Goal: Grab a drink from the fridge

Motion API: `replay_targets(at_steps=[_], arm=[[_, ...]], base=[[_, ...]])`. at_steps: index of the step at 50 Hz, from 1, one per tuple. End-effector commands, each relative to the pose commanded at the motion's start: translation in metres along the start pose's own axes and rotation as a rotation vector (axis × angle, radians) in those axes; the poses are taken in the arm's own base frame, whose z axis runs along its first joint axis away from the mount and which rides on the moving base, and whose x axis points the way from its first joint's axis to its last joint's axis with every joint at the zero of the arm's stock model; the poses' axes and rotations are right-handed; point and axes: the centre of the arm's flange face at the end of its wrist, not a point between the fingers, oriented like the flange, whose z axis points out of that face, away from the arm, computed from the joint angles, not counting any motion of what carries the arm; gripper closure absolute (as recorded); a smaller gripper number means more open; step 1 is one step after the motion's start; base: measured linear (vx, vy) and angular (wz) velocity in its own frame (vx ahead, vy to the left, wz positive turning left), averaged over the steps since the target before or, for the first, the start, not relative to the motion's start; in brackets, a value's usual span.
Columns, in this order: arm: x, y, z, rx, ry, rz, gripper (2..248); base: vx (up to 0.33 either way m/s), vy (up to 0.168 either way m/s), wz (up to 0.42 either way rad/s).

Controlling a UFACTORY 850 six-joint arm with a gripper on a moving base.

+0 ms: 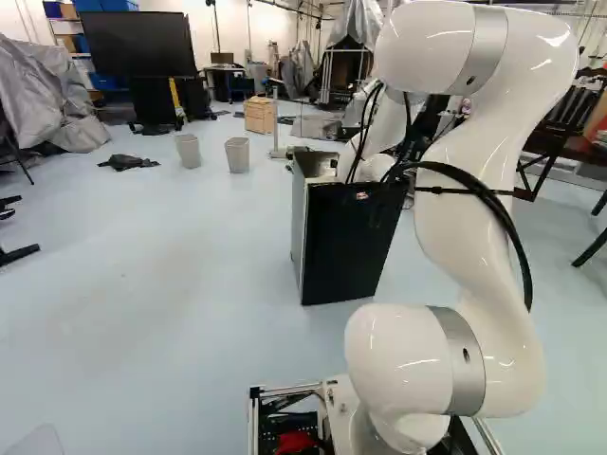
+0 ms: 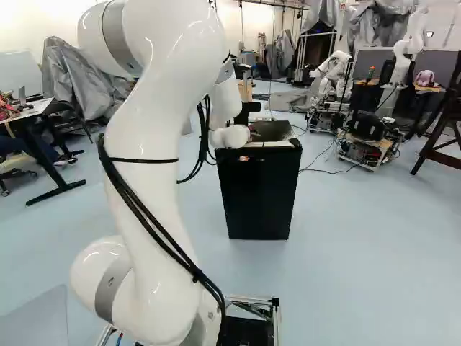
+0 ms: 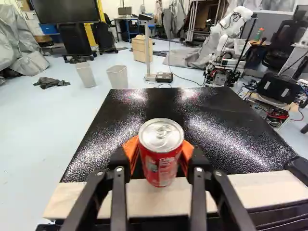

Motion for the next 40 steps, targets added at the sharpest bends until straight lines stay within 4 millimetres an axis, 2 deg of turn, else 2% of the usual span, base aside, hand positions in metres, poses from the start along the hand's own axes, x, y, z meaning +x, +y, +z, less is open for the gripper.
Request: replay_targets(at_steps=[4, 5, 40], arm=[[0.000, 0.000, 0.000, 0.000, 0.000, 0.000, 131], [0.000, 0.000, 0.000, 0.000, 0.000, 0.000, 151], [0.034, -0.001, -0.016, -0.005, 0.059, -0.013, 151]], base=[[0.000, 0.000, 0.000], [0.000, 0.000, 0.000], [0.000, 0.000, 0.000]])
